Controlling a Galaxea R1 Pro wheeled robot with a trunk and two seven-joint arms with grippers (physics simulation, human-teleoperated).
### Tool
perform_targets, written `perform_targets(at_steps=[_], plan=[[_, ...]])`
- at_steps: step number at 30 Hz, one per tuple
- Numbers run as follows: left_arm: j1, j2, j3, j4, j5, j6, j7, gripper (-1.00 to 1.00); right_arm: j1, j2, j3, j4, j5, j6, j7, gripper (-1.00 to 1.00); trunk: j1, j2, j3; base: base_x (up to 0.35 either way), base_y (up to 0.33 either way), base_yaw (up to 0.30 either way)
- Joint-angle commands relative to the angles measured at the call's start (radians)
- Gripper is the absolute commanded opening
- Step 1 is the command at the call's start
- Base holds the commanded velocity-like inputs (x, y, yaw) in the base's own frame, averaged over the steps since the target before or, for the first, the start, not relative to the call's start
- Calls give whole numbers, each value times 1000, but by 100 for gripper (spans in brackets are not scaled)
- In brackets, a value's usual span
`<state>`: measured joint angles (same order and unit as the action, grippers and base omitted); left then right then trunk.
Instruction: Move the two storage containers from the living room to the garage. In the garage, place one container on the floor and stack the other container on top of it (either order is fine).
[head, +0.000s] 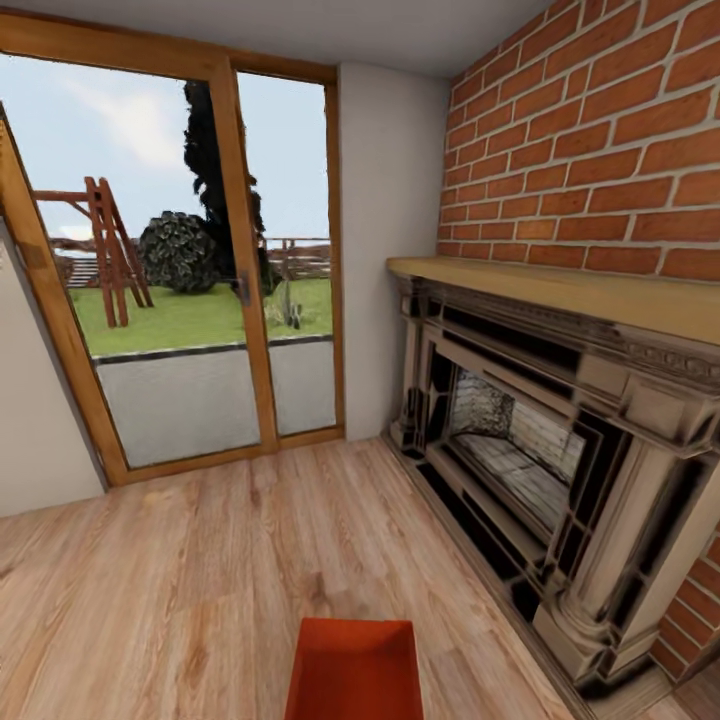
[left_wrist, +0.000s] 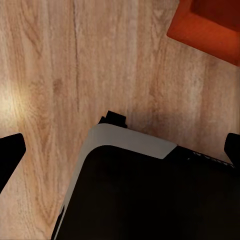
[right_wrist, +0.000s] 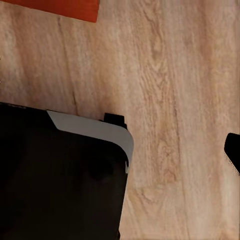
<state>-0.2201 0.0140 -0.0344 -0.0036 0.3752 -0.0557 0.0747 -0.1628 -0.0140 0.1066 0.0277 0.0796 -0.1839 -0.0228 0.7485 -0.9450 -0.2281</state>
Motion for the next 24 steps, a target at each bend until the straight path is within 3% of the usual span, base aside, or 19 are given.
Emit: perform_targets(at_steps=[1,8,24], plan=[[-1,0,-4,1,5,-3,2,100,-1,-1,5,3,8,-4,-2,100,0,-1,-1,98,0,187],[-1,0,-4,1,9,-4,2,100,-1,-3,7,3,8,-5,-2,100,0,-1,-1,19,0,170],[-1,0,-4,1,10,-4,2,100,-1,-4,6,3,10,-5,0,100,0,-1,-1,1,0,8]])
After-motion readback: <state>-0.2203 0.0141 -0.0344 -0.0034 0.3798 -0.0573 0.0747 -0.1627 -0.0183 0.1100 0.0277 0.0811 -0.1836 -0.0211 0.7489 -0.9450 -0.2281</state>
